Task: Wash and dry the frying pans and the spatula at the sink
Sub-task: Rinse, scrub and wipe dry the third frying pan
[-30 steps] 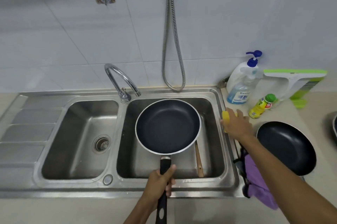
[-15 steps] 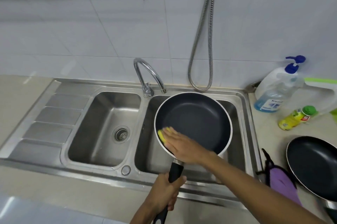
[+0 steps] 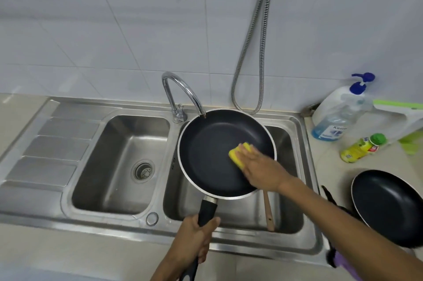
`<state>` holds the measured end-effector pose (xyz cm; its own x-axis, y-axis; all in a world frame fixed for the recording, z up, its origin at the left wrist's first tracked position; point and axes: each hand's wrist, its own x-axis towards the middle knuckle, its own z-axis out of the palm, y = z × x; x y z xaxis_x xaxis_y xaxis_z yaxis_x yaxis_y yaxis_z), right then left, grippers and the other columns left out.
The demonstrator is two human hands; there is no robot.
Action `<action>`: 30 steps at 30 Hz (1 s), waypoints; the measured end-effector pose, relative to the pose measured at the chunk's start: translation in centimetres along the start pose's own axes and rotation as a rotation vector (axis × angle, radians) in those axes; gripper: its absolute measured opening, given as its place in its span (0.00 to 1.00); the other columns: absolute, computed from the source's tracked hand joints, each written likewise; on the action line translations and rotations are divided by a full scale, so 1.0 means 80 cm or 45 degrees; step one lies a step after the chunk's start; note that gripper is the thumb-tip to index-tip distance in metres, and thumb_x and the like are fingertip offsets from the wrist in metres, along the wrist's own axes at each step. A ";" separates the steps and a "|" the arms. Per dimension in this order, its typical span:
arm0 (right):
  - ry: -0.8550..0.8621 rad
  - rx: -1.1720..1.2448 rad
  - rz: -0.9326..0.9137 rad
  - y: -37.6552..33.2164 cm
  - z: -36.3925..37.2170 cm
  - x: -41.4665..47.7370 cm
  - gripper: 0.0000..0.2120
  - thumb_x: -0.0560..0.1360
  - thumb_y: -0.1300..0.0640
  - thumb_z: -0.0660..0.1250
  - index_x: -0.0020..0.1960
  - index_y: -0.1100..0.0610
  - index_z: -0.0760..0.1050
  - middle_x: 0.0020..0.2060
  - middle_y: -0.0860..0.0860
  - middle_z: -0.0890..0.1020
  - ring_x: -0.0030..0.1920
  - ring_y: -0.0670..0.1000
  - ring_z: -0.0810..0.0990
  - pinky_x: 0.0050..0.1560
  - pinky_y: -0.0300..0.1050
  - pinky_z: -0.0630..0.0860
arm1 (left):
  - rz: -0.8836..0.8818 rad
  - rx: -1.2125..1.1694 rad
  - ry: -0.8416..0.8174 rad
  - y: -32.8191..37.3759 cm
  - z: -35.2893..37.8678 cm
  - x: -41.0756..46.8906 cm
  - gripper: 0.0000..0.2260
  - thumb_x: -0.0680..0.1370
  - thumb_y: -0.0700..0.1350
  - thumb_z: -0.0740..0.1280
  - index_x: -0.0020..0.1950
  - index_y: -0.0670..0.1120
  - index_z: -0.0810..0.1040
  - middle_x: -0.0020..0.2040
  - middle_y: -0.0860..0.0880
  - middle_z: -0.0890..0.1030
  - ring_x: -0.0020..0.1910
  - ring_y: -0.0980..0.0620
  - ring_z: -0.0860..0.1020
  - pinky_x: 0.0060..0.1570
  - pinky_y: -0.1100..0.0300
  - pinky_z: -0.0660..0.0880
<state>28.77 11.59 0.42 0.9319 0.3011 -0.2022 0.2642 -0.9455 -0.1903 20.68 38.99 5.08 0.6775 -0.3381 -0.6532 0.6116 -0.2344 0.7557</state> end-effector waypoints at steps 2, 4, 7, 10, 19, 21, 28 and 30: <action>-0.027 0.292 -0.001 -0.038 -0.005 -0.019 0.29 0.78 0.55 0.55 0.79 0.52 0.61 0.79 0.52 0.62 0.79 0.54 0.59 0.79 0.51 0.57 | -0.014 -0.029 0.023 -0.001 0.005 0.004 0.17 0.80 0.43 0.69 0.36 0.44 0.65 0.23 0.47 0.62 0.19 0.53 0.60 0.22 0.64 0.58; 0.086 0.602 0.118 -0.070 -0.018 -0.025 0.27 0.75 0.54 0.62 0.74 0.46 0.69 0.74 0.45 0.71 0.74 0.46 0.67 0.75 0.44 0.62 | -0.027 -0.048 0.038 -0.005 0.007 0.008 0.17 0.80 0.43 0.69 0.35 0.44 0.67 0.23 0.47 0.63 0.18 0.53 0.60 0.22 0.65 0.58; 0.395 1.029 0.386 -0.078 -0.035 -0.030 0.21 0.71 0.48 0.65 0.63 0.44 0.78 0.58 0.41 0.81 0.58 0.42 0.79 0.63 0.45 0.75 | -0.045 -0.052 0.057 -0.015 0.005 0.012 0.17 0.80 0.43 0.69 0.35 0.43 0.66 0.23 0.46 0.63 0.18 0.53 0.61 0.22 0.64 0.59; 0.676 1.150 0.675 -0.023 -0.049 -0.053 0.13 0.75 0.46 0.68 0.59 0.43 0.79 0.53 0.40 0.81 0.53 0.42 0.80 0.56 0.45 0.77 | -0.056 -0.017 0.069 -0.025 -0.001 0.020 0.18 0.80 0.44 0.70 0.35 0.42 0.67 0.24 0.45 0.63 0.18 0.52 0.61 0.23 0.63 0.60; 0.303 0.385 1.174 0.193 0.058 -0.111 0.24 0.81 0.54 0.61 0.75 0.61 0.65 0.76 0.62 0.64 0.74 0.67 0.64 0.71 0.65 0.66 | -0.127 -0.056 0.076 -0.042 0.011 0.030 0.16 0.80 0.41 0.70 0.35 0.42 0.68 0.23 0.46 0.63 0.19 0.55 0.61 0.22 0.66 0.61; 0.248 0.289 1.176 0.190 0.056 -0.116 0.26 0.83 0.49 0.58 0.79 0.55 0.60 0.79 0.59 0.59 0.77 0.66 0.58 0.71 0.67 0.64 | -0.122 -0.046 0.058 -0.041 0.014 0.033 0.16 0.80 0.42 0.70 0.36 0.42 0.68 0.24 0.46 0.62 0.19 0.55 0.61 0.22 0.66 0.60; 0.474 0.077 0.992 0.066 0.099 -0.248 0.29 0.80 0.46 0.53 0.75 0.59 0.68 0.75 0.60 0.69 0.73 0.63 0.70 0.70 0.59 0.71 | -0.114 0.004 -0.005 -0.039 0.023 0.050 0.21 0.80 0.44 0.70 0.30 0.44 0.67 0.24 0.47 0.62 0.19 0.54 0.60 0.20 0.66 0.61; 0.487 0.018 1.000 0.019 0.127 -0.300 0.27 0.79 0.50 0.55 0.75 0.60 0.67 0.75 0.59 0.69 0.74 0.60 0.69 0.69 0.60 0.68 | -0.118 0.005 -0.011 -0.039 0.026 0.051 0.21 0.80 0.44 0.70 0.29 0.45 0.66 0.23 0.47 0.61 0.19 0.54 0.60 0.21 0.66 0.60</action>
<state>4.30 4.23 -4.79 0.8632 -0.5018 0.0557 -0.4904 -0.8595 -0.1438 20.70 36.41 0.13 0.6147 -0.3227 -0.7197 0.6698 -0.2682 0.6924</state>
